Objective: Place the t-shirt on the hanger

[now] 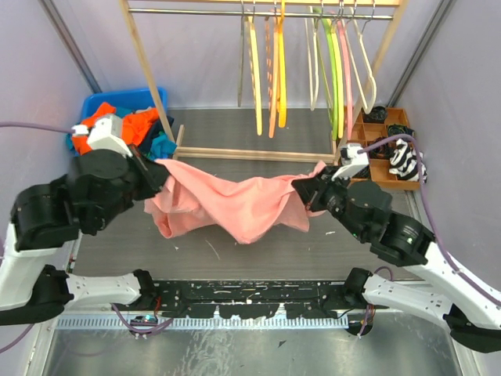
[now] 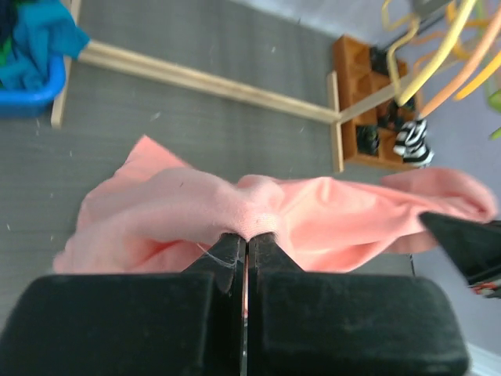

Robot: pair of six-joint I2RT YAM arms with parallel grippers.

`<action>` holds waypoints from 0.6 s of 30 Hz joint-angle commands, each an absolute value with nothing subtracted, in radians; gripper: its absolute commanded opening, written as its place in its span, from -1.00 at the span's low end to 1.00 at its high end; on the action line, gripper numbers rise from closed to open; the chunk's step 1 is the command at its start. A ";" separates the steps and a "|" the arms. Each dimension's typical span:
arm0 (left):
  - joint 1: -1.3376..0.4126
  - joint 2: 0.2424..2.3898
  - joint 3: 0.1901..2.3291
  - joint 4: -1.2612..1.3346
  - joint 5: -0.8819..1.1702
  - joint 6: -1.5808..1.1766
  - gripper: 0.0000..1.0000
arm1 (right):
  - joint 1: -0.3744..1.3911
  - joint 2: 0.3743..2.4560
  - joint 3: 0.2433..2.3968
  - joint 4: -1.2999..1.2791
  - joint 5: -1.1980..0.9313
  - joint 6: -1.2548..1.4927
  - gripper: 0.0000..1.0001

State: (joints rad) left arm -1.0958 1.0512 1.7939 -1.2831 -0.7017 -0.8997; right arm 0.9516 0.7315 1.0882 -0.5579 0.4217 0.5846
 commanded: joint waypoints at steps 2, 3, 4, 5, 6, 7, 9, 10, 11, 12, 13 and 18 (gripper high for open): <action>-1.093 1.137 2.002 -1.352 -0.790 -0.770 -0.99 | 0.949 0.794 1.065 -0.452 0.352 0.601 -0.98; -1.094 1.151 2.024 -1.360 -0.793 -0.762 -1.00 | 0.948 0.807 1.056 -0.452 0.340 0.604 -0.98; -1.093 1.163 2.039 -1.368 -0.795 -0.758 -1.00 | 0.949 0.818 1.045 -0.454 0.327 0.609 -0.98; -1.092 1.170 2.042 -1.371 -0.799 -0.755 -1.00 | 0.950 0.827 1.028 -0.454 0.316 0.611 -0.98; -1.092 1.172 2.030 -1.367 -0.802 -0.753 -1.00 | 0.950 0.833 1.009 -0.453 0.314 0.618 -0.98; -1.092 1.169 2.004 -1.358 -0.803 -0.753 -1.00 | 0.950 0.834 0.983 -0.454 0.313 0.631 -0.92; -1.092 1.160 1.938 -1.328 -0.784 -0.761 -0.99 | 0.949 0.831 0.928 -0.455 0.311 0.654 -0.49; -1.093 1.156 1.904 -1.309 -0.767 -0.766 -0.99 | 0.949 0.828 0.902 -0.461 0.312 0.661 -0.29; -1.091 1.154 1.861 -1.286 -0.746 -0.770 -0.99 | 0.948 0.824 0.882 -0.473 0.313 0.668 -0.05; -1.091 1.154 1.821 -1.262 -0.723 -0.773 -0.99 | 0.949 0.820 0.862 -0.489 0.317 0.675 0.24; -1.091 1.161 1.787 -1.238 -0.698 -0.779 -1.00 | 0.949 0.814 0.847 -0.511 0.316 0.682 0.38; -1.091 1.198 1.620 -1.111 -0.569 -0.796 -1.00 | 0.950 0.746 0.802 -0.529 0.260 0.691 0.43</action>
